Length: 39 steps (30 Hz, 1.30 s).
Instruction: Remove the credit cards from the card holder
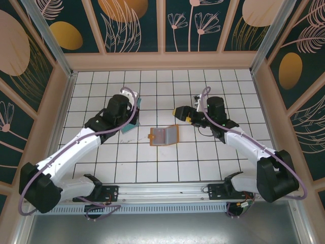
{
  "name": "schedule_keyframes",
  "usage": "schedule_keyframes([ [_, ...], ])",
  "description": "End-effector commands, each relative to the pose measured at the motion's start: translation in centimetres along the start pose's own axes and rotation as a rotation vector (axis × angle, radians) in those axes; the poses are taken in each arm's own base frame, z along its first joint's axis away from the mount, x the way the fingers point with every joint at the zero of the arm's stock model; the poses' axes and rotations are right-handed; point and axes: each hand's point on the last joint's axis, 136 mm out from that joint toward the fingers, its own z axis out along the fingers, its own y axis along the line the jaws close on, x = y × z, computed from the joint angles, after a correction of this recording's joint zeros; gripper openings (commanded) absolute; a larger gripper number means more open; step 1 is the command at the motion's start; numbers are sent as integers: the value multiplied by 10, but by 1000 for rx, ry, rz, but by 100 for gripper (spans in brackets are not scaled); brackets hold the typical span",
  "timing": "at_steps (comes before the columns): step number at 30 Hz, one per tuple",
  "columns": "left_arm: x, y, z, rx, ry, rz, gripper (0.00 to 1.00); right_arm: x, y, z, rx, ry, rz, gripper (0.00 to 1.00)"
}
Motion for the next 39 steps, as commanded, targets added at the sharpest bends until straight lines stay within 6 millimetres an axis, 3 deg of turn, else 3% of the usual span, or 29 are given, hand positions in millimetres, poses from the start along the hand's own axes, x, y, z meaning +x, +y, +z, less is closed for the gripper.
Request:
schedule_keyframes([
  [1,15,15,2,-85,40,257,0,-13,13,-8,-10,-42,-59,99],
  [7,47,18,12,-58,190,480,0,-15,13,-11,-10,-40,-71,99],
  [14,59,33,26,8,225,494,0,-16,12,-15,-6,-47,-76,99],
  [26,83,36,48,77,288,526,0,-16,9,-19,-6,-53,-75,99],
  [39,107,41,57,77,327,565,0,-17,3,-19,-2,-49,-65,99],
])
